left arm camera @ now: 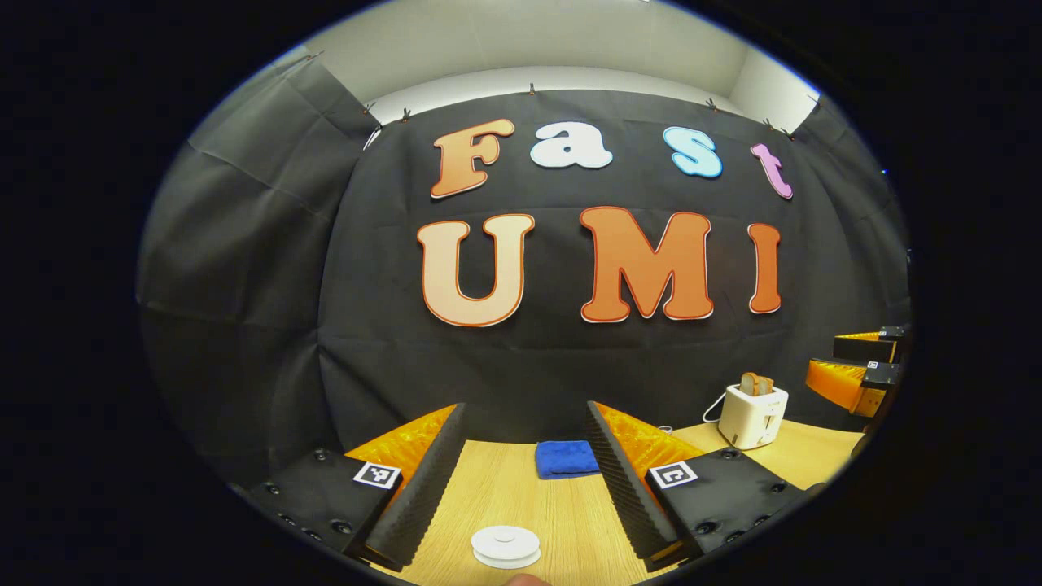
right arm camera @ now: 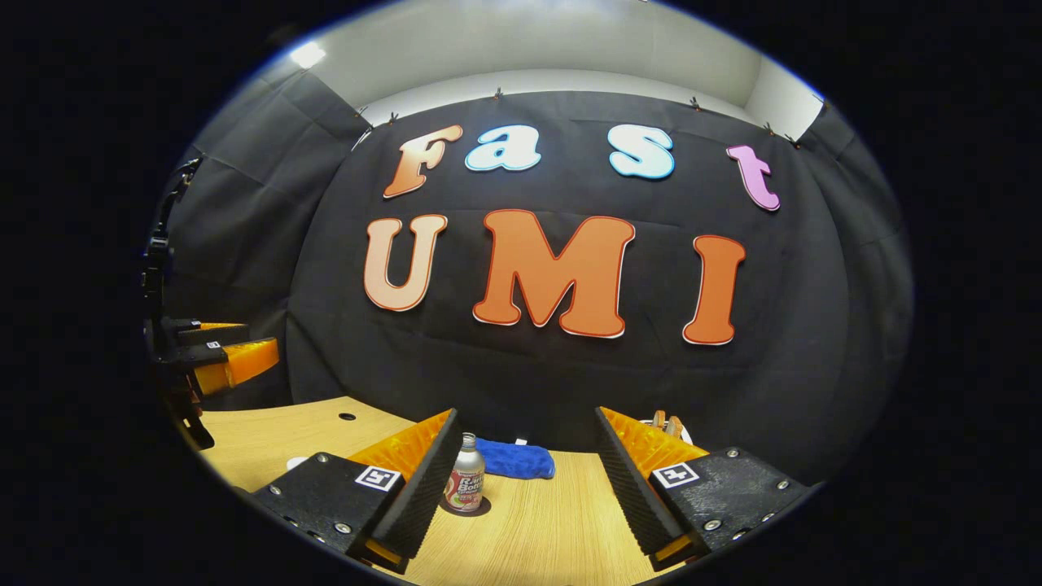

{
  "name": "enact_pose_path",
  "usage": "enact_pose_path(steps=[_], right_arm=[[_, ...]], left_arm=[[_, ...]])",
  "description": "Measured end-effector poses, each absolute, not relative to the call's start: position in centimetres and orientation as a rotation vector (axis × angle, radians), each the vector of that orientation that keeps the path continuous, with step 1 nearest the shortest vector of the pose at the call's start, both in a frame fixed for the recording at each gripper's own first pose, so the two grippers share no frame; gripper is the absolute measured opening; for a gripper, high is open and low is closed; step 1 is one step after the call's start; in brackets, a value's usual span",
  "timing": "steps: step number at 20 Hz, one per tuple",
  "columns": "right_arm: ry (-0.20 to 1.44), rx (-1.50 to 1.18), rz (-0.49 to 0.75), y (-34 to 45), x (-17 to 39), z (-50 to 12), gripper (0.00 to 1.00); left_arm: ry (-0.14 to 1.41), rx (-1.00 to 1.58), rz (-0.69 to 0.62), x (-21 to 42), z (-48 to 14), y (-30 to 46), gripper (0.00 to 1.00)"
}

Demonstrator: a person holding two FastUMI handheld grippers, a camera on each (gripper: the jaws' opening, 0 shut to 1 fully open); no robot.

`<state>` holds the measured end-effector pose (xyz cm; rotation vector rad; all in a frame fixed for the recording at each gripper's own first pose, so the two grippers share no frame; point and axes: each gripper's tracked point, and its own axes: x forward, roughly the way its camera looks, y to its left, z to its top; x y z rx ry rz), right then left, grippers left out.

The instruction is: Open the teacup lid with one hand, grasp the water bottle and pour water into the teacup with the other hand; after pouring, place the water bottle on the coaster and then close the teacup lid.

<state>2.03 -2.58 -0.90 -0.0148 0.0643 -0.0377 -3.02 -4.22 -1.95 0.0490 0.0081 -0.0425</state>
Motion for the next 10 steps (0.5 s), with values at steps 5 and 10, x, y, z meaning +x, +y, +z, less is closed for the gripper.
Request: enact_pose_path(steps=[5, 10], right_arm=[[0.09, -0.011, -0.038, -2.5, 1.8, -2.3, 0.96], [0.097, -0.015, -0.029, -2.1, 1.8, -2.7, 0.96]], left_arm=[[-0.009, 0.071, -0.044, -3.4, -2.1, -4.7, 0.99], [-0.002, 0.073, -0.041, -3.3, -2.8, -4.9, 0.99]])
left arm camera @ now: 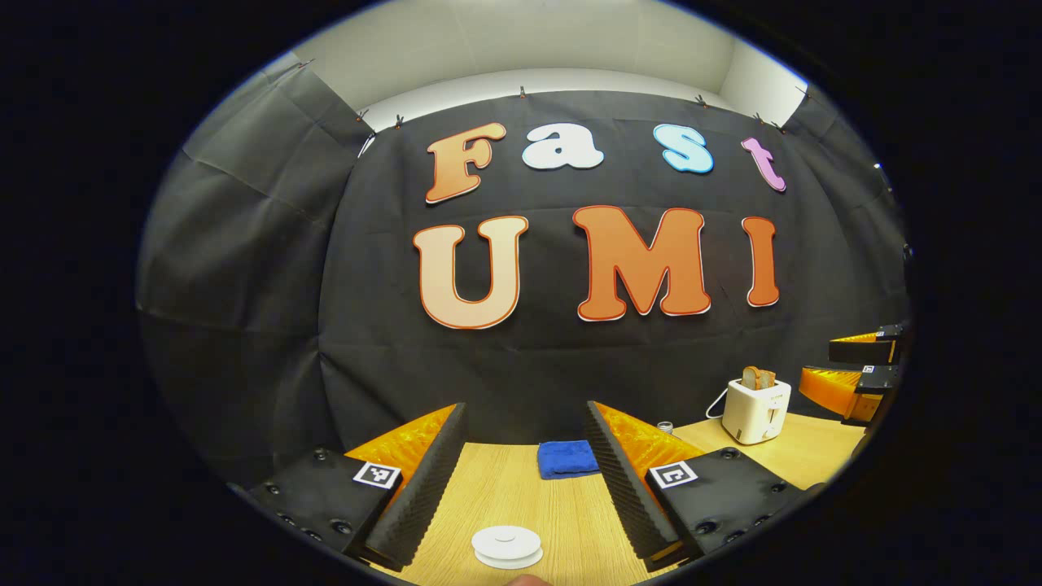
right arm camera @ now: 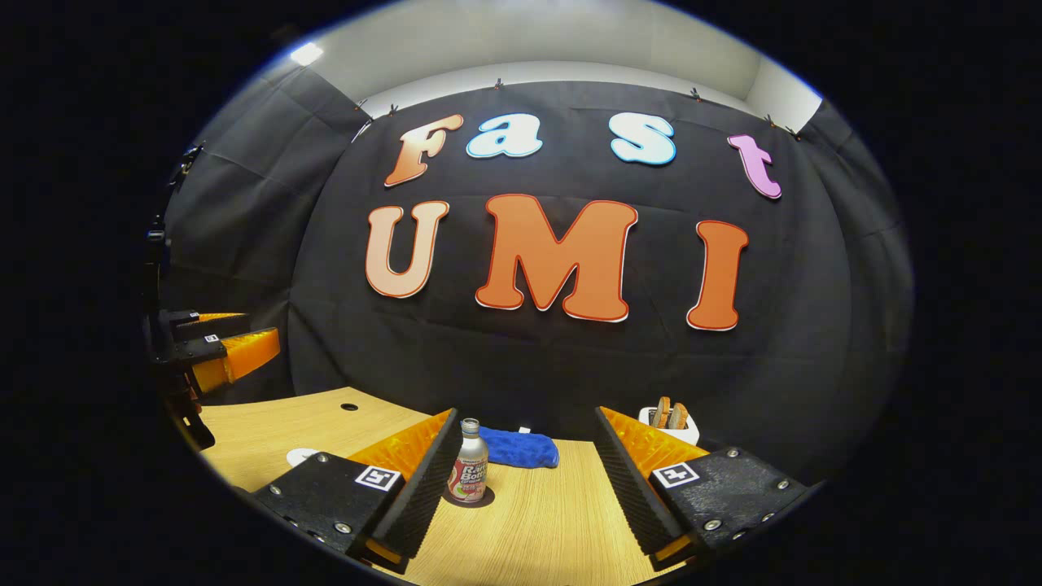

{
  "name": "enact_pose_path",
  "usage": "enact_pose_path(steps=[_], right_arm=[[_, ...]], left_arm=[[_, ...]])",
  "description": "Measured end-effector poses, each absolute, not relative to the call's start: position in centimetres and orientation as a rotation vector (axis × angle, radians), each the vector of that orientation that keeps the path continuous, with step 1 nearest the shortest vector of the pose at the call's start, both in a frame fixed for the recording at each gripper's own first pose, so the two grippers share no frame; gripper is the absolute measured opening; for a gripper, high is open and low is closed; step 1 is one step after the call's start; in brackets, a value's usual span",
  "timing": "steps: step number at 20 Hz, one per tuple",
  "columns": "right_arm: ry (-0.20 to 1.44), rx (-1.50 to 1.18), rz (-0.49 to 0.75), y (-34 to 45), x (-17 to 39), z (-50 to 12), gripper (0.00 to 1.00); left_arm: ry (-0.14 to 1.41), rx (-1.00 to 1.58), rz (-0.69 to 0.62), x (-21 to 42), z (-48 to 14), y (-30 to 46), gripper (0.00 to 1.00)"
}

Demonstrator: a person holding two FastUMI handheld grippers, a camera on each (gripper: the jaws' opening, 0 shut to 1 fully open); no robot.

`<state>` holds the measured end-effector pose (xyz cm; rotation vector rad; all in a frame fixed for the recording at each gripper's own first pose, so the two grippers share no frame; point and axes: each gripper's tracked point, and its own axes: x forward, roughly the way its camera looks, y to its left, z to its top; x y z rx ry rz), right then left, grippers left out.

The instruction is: Open the teacup lid with one hand, grasp the water bottle and pour water into the teacup with the other hand; after pouring, place the water bottle on the coaster and then close the teacup lid.

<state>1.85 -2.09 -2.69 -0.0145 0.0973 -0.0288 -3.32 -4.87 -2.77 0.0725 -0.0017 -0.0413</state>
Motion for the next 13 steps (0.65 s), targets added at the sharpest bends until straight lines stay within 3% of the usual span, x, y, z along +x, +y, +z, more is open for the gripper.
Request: enact_pose_path(steps=[13], right_arm=[[0.097, -0.014, -0.02, -1.8, 2.0, -2.9, 0.96]], left_arm=[[-0.004, 0.081, -0.004, -3.0, -3.4, -3.5, 0.99]])
